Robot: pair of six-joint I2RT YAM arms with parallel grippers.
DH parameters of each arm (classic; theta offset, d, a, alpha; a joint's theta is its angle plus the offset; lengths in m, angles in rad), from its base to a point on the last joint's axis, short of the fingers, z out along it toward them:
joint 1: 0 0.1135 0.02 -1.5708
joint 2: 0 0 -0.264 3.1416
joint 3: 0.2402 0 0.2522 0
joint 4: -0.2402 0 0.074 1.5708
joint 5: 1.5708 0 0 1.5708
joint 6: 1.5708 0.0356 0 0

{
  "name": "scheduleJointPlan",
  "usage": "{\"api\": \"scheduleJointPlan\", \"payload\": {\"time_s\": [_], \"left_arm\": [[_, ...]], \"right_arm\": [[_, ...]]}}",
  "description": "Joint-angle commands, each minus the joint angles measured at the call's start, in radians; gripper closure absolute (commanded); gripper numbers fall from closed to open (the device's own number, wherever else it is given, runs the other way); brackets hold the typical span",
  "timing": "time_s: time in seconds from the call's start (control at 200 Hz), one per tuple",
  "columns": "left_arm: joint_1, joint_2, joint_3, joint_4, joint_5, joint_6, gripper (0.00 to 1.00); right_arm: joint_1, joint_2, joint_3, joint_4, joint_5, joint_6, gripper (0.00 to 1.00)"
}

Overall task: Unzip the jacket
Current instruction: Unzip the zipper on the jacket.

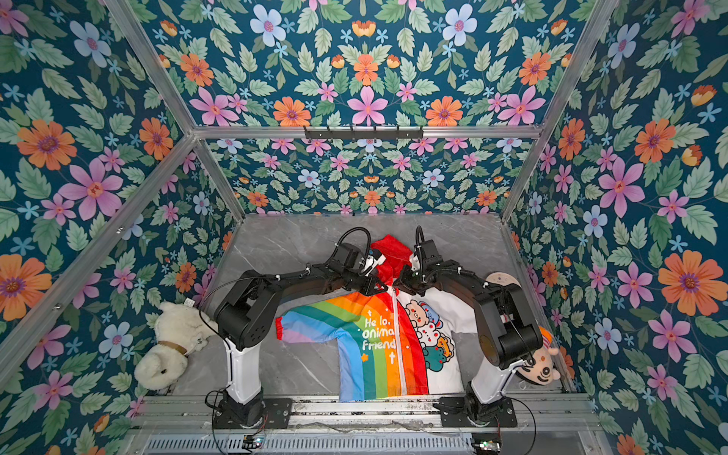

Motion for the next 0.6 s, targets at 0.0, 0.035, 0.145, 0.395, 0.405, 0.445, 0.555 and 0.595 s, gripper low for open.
{"api": "scheduleJointPlan", "payload": {"time_s": [0.0, 0.035, 0.145, 0.395, 0.405, 0.445, 0.555, 0.595], "left_arm": [[0.001, -0.001, 0.006, 0.010, 0.012, 0.010, 1.00], [0.001, -0.001, 0.006, 0.008, 0.012, 0.011, 1.00], [0.000, -0.002, 0.006, 0.007, 0.013, 0.010, 1.00], [-0.001, -0.001, 0.006, 0.010, 0.022, 0.009, 1.00], [-0.001, -0.001, 0.006, 0.010, 0.022, 0.009, 1.00], [-0.001, -0.001, 0.006, 0.010, 0.024, 0.010, 1.00], [-0.001, -0.001, 0.006, 0.010, 0.026, 0.009, 1.00], [-0.001, -0.001, 0.007, 0.010, 0.025, 0.009, 1.00]], "right_arm": [[-0.001, -0.005, 0.004, 0.017, -0.007, -0.011, 0.80], [0.000, -0.004, 0.006, 0.014, -0.009, -0.011, 0.80], [-0.001, 0.006, 0.013, 0.008, -0.008, -0.012, 0.81], [-0.001, 0.021, 0.029, -0.008, 0.009, -0.021, 0.85], [-0.001, 0.021, 0.030, -0.009, 0.009, -0.021, 0.85], [0.000, 0.022, 0.034, -0.010, 0.009, -0.023, 0.86], [-0.001, 0.026, 0.040, -0.017, 0.012, -0.027, 0.88], [-0.001, 0.027, 0.041, -0.019, 0.013, -0.029, 0.89]]}}
